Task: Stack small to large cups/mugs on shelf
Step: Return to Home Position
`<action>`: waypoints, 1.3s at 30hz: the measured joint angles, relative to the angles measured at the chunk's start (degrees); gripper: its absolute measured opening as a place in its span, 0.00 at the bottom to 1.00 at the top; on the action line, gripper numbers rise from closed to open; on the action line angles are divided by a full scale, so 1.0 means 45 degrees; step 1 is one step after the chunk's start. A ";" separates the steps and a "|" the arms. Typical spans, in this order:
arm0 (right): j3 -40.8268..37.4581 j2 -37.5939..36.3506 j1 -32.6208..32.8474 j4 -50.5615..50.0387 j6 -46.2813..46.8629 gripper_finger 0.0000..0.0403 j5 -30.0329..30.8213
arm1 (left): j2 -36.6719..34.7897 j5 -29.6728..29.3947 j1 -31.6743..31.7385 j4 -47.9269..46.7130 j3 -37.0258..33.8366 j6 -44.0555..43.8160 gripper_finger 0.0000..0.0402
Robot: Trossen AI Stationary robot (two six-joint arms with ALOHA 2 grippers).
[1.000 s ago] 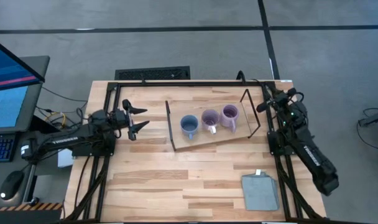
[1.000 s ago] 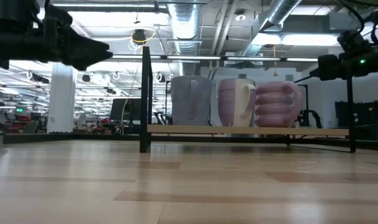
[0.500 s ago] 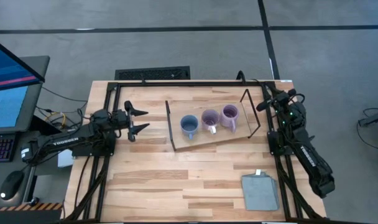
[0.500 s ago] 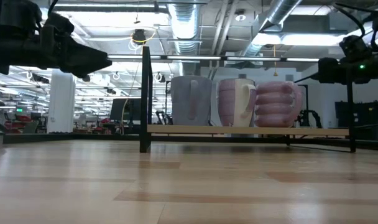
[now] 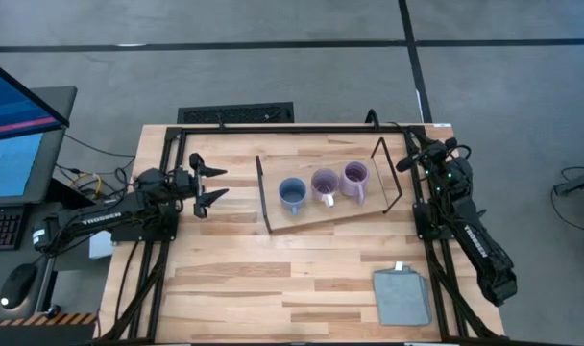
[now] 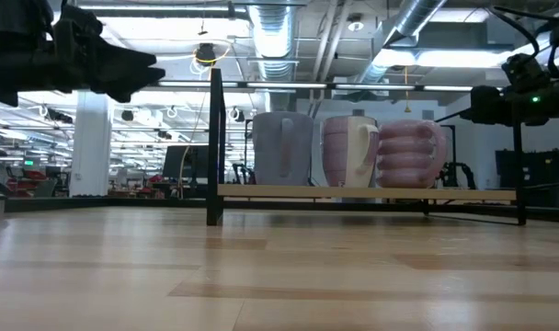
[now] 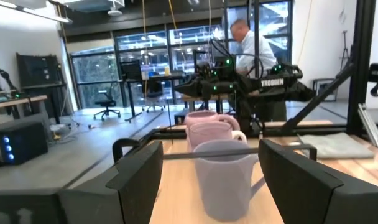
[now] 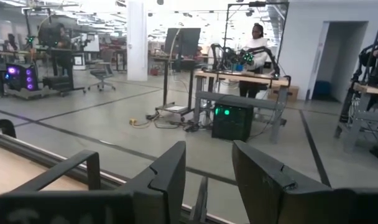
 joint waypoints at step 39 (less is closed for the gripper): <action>-0.0015 0.0014 0.0015 -0.0183 0.0150 0.38 0.0077 | -0.4270 0.1093 -0.0005 -0.5338 -0.0049 -0.1204 0.64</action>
